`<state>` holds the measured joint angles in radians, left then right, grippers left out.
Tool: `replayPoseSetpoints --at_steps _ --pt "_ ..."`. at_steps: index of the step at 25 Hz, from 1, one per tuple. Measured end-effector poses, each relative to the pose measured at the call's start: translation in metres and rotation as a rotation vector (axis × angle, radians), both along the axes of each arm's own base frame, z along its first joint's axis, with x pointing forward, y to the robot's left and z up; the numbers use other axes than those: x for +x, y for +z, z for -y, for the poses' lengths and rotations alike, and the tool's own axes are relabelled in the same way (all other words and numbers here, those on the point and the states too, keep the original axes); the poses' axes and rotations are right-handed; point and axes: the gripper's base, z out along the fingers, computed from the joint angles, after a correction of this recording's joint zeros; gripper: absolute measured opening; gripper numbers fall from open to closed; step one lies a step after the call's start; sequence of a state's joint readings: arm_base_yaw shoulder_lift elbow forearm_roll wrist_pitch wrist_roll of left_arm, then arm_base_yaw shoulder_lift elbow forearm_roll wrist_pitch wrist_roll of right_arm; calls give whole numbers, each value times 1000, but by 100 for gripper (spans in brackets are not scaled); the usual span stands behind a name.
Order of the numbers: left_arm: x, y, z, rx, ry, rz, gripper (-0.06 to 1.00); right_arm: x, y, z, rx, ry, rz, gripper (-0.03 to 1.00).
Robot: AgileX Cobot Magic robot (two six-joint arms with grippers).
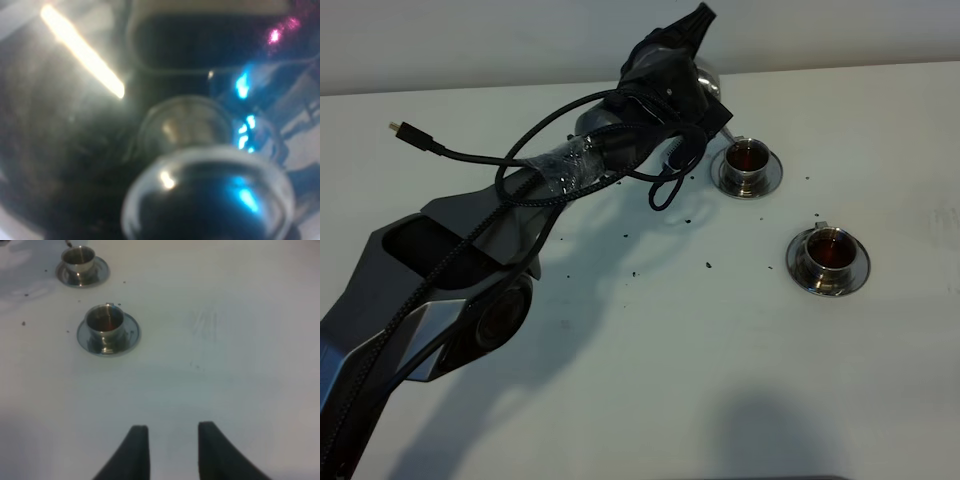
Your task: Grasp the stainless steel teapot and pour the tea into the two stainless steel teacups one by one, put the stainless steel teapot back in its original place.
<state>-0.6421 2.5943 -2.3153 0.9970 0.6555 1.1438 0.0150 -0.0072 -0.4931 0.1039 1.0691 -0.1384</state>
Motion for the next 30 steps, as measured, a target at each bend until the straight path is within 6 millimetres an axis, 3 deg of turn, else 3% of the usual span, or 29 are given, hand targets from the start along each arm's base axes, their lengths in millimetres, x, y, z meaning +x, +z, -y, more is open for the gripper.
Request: replayPoseSetpoints --at_steps 6,13,18,24,30 --pt "2 0 -13 -137 87 -103 22 0 0 0 0 0 0 23" --pt "-19 48 -26 -407 278 -296 22 0 0 0 0 0 0 23" --pt "-39 74 -39 -638 525 -487 22 0 0 0 0 0 0 23" --pt "-53 73 -39 -843 743 -717 22 0 0 0 0 0 0 23" --pt "-56 61 -30 -969 908 -770 22 0 0 0 0 0 0 23"
